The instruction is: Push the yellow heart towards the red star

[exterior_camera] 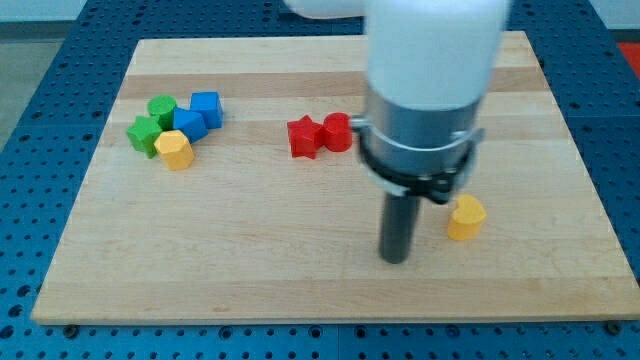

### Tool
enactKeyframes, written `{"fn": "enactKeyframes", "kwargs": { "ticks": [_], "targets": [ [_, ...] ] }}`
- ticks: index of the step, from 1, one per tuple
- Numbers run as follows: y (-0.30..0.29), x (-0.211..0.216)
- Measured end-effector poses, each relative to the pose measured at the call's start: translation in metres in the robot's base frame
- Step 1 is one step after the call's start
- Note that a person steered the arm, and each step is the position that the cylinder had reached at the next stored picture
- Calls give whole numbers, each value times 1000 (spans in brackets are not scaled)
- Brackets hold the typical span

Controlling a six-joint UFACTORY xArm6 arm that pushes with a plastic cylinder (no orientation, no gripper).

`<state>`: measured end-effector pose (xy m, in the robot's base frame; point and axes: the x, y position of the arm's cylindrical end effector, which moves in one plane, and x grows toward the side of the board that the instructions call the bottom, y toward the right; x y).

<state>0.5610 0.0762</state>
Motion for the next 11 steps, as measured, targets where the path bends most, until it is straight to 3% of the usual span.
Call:
{"fn": "enactKeyframes", "kwargs": {
  "ticks": [2, 3, 5, 8, 11],
  "targets": [
    [83, 0],
    [94, -2],
    [88, -29],
    [26, -29],
    [32, -47]
  ]
}}
